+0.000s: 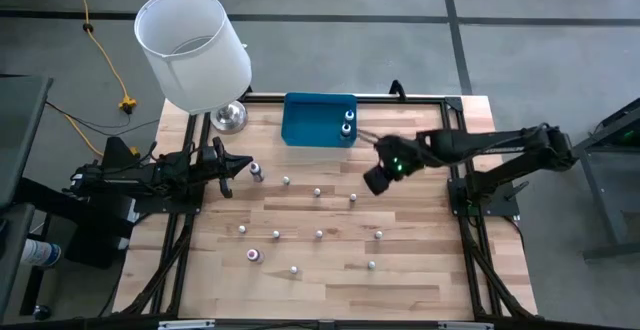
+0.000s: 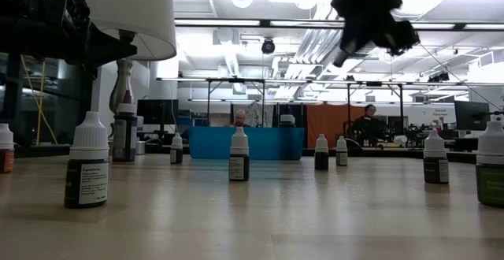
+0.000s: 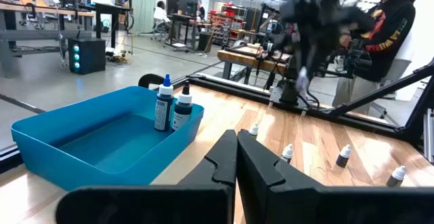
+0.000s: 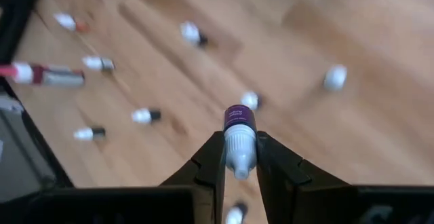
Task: Pick & Place food coloring
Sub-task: Put the small violet food coloring bottle into the blue bin
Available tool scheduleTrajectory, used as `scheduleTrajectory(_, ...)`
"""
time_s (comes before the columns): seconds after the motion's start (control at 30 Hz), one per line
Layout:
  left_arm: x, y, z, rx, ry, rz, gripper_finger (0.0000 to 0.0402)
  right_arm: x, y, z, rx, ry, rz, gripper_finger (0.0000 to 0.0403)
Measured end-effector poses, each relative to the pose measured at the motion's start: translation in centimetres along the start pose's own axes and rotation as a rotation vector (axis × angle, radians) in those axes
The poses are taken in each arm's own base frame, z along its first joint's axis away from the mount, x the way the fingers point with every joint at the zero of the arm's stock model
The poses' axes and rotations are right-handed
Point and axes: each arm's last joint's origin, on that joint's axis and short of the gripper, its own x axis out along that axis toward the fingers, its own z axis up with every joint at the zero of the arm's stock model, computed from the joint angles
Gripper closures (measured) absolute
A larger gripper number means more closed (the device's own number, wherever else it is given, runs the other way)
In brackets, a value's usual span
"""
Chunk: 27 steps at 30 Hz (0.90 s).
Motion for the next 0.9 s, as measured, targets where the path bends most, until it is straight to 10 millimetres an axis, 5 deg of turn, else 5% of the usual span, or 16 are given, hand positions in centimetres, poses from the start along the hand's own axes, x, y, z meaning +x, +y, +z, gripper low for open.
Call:
scheduleTrajectory(0.23,0.0,0.0,0.0,0.000,0.000,0.000,0.0401,-3.4,0.6,4.7,-0.105,-0.208,-0.051,0.0343)
scheduleTrajectory(0.47,0.0,0.0,0.0,0.000,0.000,0.000,0.0401,-4.7,1.1,10.3,-0.210,-0.321,-0.129,0.0344)
scheduleTrajectory(0.73,0.0,0.0,0.0,0.000,0.000,0.000,0.0401,-4.5,0.2,17.2,-0.285,-0.373,-0.236,0.0343)
scheduleTrajectory(0.9,0.0,0.0,0.0,0.000,0.000,0.000,0.0401,-2.6,-1.6,20.7,-0.299,-0.343,-0.310,0.0340)
